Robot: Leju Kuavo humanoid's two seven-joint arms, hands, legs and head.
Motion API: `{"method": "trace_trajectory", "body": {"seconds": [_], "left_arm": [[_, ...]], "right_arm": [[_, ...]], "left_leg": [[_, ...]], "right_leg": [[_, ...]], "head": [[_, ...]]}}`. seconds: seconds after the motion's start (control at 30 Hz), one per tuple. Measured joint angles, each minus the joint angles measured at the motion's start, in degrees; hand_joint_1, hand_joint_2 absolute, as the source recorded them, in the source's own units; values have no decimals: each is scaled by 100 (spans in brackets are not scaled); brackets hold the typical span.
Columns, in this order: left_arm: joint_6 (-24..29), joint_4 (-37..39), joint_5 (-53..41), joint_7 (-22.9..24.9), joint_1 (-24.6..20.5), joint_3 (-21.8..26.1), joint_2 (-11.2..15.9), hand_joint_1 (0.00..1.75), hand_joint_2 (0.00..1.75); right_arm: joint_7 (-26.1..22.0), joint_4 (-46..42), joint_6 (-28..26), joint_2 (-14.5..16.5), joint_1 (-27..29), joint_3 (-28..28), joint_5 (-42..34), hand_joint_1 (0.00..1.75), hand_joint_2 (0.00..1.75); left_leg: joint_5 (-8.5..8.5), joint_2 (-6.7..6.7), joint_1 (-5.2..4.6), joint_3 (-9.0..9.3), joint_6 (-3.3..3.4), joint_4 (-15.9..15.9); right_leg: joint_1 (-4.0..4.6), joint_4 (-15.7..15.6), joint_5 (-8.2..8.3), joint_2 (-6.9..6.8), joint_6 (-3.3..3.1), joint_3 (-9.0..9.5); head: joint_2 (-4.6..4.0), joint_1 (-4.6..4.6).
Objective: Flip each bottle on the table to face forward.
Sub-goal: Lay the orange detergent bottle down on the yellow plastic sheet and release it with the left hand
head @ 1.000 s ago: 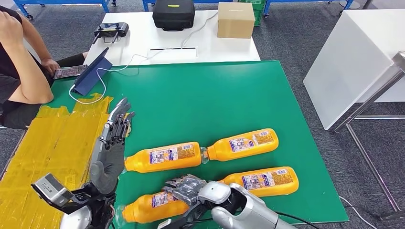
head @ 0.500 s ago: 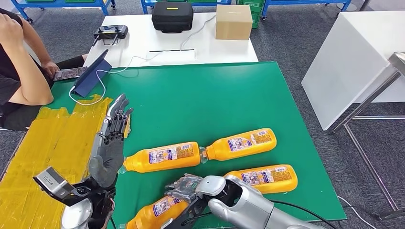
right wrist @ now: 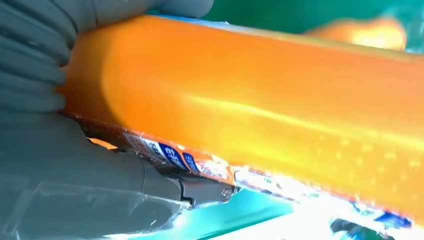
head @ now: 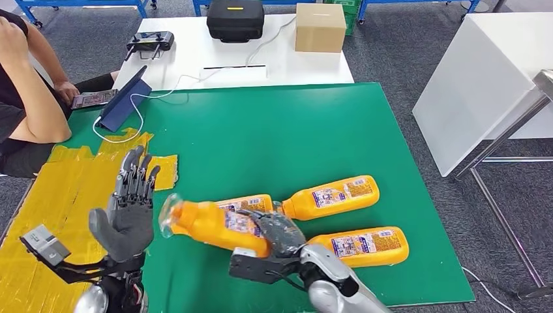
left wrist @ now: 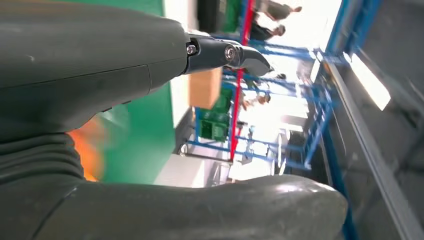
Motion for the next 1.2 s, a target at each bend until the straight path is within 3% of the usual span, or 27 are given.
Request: {"method": "trace_trajectory", "body": {"seconds": [0.1, 0.23, 0.5, 0.9, 1.2], "left_arm": [[86, -126, -133, 23, 243, 73, 2, 0, 0], [-65, -374, -17, 8, 469, 47, 2, 0, 175], [-436, -543, 1010, 347, 681, -112, 15, 0, 175], [-827, -543, 1422, 540, 691, -524, 127, 0, 175], [-1081, -491, 1575, 566, 550, -736, 252, 0, 175]], "right_arm": [[-268, -775, -231, -45, 527, -571, -276, 175, 175], [-390, -1926, -335, -87, 924, -1066, -593, 175, 175], [-439, -2795, -330, -206, 1148, -1299, -771, 175, 175], [-244, -2593, 126, -252, 841, -1181, -772, 175, 175], [-85, -2270, 550, -294, 420, -754, -772, 175, 175]], "left_leg": [[-1, -3, -1, -22, 1, 0], [-2, 2, -1, -27, 2, 0], [0, 2, 2, -23, 1, -1], [1, 1, 2, -24, 0, -1], [1, 1, 3, -24, 0, -1]], "right_leg": [[-2, -1, -1, -3, 1, -20], [-2, -3, 0, -2, 1, -28], [-1, -3, 0, -2, 0, -23], [0, -3, 0, -2, 0, -21], [0, -2, 1, -2, 0, -21]], "head": [[0, 0], [1, -1], [0, -1], [0, -1], [0, -1]]}}
